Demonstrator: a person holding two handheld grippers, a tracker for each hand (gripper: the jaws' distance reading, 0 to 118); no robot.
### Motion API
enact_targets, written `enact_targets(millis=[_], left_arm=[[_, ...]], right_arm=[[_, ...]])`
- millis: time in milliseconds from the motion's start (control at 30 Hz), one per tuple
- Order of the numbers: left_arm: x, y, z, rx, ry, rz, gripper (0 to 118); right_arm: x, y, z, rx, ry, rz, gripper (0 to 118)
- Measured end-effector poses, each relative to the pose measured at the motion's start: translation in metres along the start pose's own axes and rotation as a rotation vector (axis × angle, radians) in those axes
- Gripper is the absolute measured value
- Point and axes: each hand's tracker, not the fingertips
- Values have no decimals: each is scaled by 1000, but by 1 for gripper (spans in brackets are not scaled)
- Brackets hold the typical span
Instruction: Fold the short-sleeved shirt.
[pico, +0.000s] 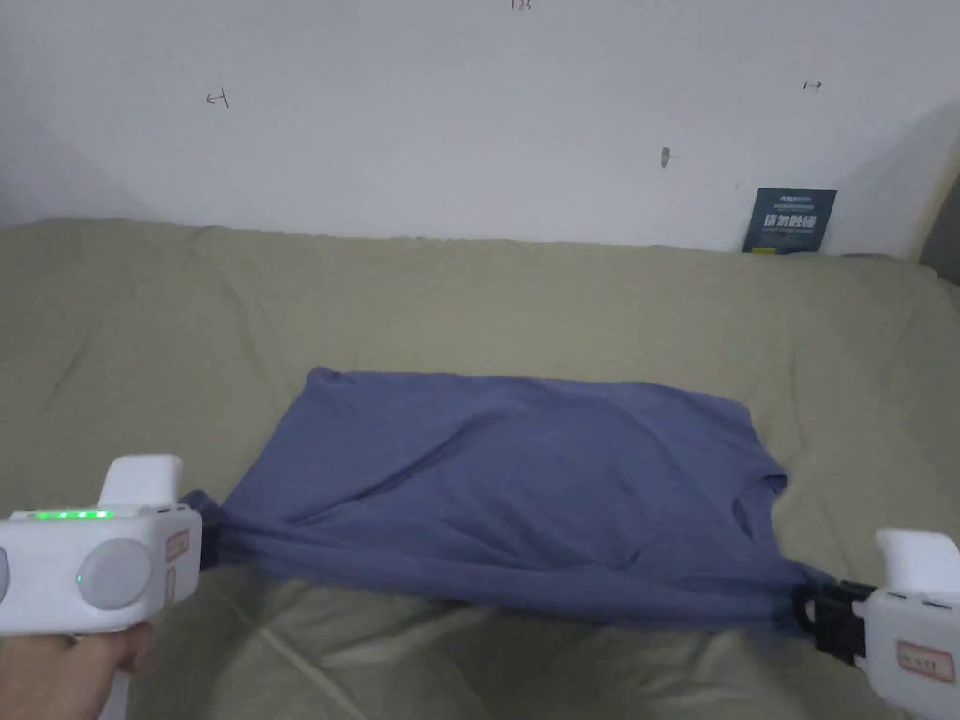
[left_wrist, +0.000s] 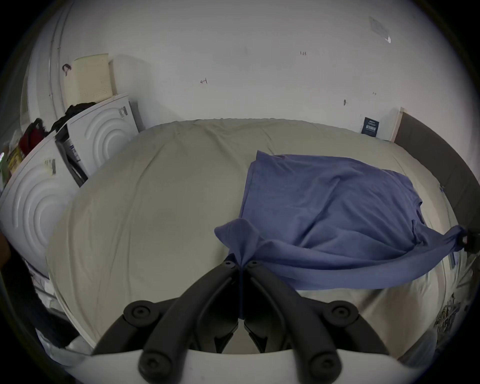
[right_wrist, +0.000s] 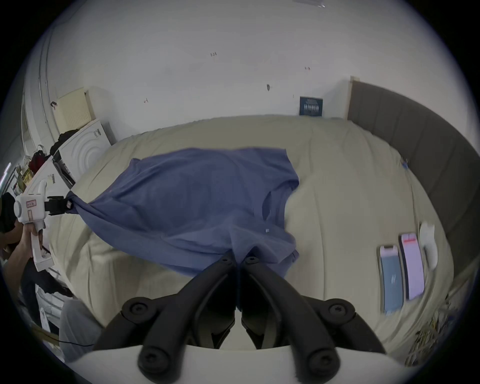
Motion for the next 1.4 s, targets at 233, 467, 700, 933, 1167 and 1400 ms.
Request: enact_targets(millis=[233, 467, 700, 933, 1167, 1400], left_arm=[[-26, -77, 35, -50, -52, 8, 0], [-36, -103, 41, -76, -70, 48, 0], [-34, -104, 31, -155, -55, 34, 97], [-39, -100, 80, -146, -47, 37, 116], [-33, -106, 100, -53, -90, 126, 0], [-43, -110, 101, -11, -41, 144, 0]], right_arm=[[10, -61, 41, -9, 25, -36, 4], [14, -87, 40, -77, 27, -62, 4], [14, -89, 17, -155, -57, -98, 90], [7, -86, 47, -116, -96, -26, 118], [-6, -84, 72, 28, -171, -84, 0], [-9, -90, 82, 92, -182, -26, 0]])
